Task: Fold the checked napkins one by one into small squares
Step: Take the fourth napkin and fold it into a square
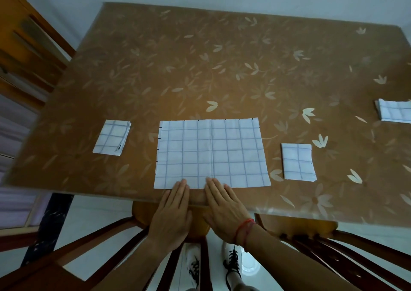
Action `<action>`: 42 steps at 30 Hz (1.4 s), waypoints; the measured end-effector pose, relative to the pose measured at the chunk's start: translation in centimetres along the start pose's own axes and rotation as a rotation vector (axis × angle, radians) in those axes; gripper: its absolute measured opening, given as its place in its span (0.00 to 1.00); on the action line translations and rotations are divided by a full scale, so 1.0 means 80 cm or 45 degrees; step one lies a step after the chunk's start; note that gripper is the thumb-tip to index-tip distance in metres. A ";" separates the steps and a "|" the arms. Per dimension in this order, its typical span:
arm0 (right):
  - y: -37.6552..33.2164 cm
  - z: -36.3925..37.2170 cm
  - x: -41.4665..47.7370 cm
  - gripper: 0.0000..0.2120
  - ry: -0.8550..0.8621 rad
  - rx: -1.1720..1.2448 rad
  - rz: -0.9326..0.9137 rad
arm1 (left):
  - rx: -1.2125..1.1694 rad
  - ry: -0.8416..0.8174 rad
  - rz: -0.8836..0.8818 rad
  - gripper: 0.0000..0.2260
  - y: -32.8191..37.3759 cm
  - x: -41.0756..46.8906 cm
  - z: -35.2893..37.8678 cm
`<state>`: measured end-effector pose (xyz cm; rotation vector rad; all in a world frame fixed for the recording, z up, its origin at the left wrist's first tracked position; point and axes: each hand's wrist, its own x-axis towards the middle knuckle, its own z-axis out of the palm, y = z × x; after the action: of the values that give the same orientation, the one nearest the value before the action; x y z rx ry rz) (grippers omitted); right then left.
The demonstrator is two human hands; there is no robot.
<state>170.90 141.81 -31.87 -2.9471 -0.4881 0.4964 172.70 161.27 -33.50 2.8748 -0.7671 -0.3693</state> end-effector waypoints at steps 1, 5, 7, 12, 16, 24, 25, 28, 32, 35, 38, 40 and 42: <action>0.001 0.000 -0.002 0.33 0.005 0.005 0.012 | 0.001 -0.004 -0.035 0.26 -0.005 -0.003 0.000; 0.009 -0.001 -0.011 0.34 0.014 0.006 0.076 | 0.044 0.000 -0.172 0.27 -0.017 -0.013 -0.006; 0.017 0.000 -0.018 0.34 0.006 -0.003 0.105 | 0.049 0.007 -0.227 0.28 -0.022 -0.016 -0.007; 0.044 0.000 -0.045 0.33 0.007 -0.034 0.254 | 0.064 -0.014 -0.291 0.29 -0.023 -0.018 -0.005; 0.075 0.002 -0.074 0.33 -0.013 -0.027 0.402 | 0.068 -0.023 -0.297 0.29 -0.024 -0.018 -0.005; 0.100 -0.003 -0.090 0.36 -0.046 0.014 0.462 | 0.047 -0.031 -0.312 0.30 -0.025 -0.017 -0.006; 0.098 -0.005 -0.089 0.37 -0.039 0.040 0.470 | 0.044 -0.030 -0.312 0.30 -0.025 -0.017 -0.006; 0.094 -0.016 -0.084 0.36 -0.016 0.169 0.508 | 0.002 -0.015 -0.320 0.32 -0.021 -0.016 -0.010; 0.095 -0.038 -0.073 0.28 0.027 0.357 0.576 | -0.098 0.068 -0.306 0.30 -0.002 0.001 -0.017; 0.100 -0.052 -0.065 0.27 0.035 0.448 0.624 | -0.159 0.077 -0.198 0.29 0.018 0.021 -0.020; 0.107 -0.061 -0.060 0.27 0.018 0.512 0.640 | -0.155 0.083 -0.120 0.30 0.035 0.038 -0.021; 0.112 -0.065 -0.057 0.28 0.012 0.555 0.639 | -0.117 0.062 -0.096 0.26 0.038 0.044 -0.017; 0.116 -0.071 -0.052 0.28 0.001 0.586 0.655 | -0.112 0.036 -0.092 0.23 0.036 0.044 -0.010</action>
<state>171.82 131.37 -26.83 -2.5902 0.3589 0.5616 174.54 157.06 -32.85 2.8244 -0.6280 -0.3607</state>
